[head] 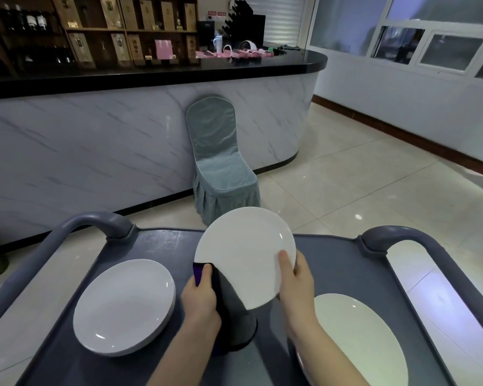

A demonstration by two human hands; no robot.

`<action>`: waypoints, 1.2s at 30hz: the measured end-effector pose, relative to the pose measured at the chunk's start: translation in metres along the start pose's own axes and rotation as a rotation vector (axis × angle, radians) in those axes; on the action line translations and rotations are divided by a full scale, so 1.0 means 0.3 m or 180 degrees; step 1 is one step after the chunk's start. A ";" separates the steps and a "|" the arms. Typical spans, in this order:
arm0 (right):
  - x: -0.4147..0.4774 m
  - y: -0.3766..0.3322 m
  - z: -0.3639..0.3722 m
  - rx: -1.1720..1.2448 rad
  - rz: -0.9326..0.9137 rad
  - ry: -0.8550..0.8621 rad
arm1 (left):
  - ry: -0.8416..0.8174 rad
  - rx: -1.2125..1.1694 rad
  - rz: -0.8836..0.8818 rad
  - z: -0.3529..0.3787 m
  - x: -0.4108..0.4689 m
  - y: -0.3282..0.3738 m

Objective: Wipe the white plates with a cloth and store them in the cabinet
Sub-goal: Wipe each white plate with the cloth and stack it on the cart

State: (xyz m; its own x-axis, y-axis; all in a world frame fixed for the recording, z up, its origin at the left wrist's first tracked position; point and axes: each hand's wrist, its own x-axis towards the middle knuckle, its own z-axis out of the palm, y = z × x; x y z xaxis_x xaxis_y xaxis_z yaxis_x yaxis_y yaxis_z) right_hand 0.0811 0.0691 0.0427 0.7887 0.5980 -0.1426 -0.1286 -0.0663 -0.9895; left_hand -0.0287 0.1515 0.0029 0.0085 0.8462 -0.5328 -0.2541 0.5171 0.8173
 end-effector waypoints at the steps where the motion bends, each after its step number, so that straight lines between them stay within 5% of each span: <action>1: 0.004 0.005 -0.036 -0.0316 -0.0314 -0.0274 | -0.0021 0.0040 0.0033 -0.012 0.016 0.021; 5: 0.005 0.016 -0.156 -0.1656 -0.1672 -0.1026 | -0.0181 0.0398 0.0148 -0.044 0.058 0.109; 9: 0.036 -0.012 -0.227 -0.3096 -0.3172 -0.1219 | -0.0371 0.0813 0.0205 -0.055 0.083 0.177; 16: -0.004 -0.048 -0.200 -0.3752 -0.4640 -0.1428 | -0.0977 0.1149 -0.0267 -0.035 0.075 0.232; 24: -0.024 -0.067 -0.139 -0.3710 -0.3723 -0.1584 | -0.1405 -0.0156 -0.0641 0.020 0.009 0.217; 27: -0.023 -0.055 -0.107 -0.2823 -0.2925 -0.1251 | -0.1417 0.0092 -0.0381 0.068 -0.040 0.178; 32: -0.034 -0.092 -0.056 -0.0814 -0.1595 -0.1178 | -0.1454 0.1394 0.2146 0.116 -0.063 0.097; 36: -0.004 -0.120 -0.069 0.0052 -0.0732 -0.1261 | -0.1543 0.2723 0.3431 0.080 -0.036 0.051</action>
State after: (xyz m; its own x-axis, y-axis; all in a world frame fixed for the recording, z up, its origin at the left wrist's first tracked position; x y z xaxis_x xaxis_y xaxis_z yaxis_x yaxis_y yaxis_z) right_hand 0.0972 0.0542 0.0779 0.5077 0.8552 0.1044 0.0110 0.1147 -0.9933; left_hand -0.0094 0.1532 0.0264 0.5524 0.7349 0.3934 0.2916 -0.6124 0.7348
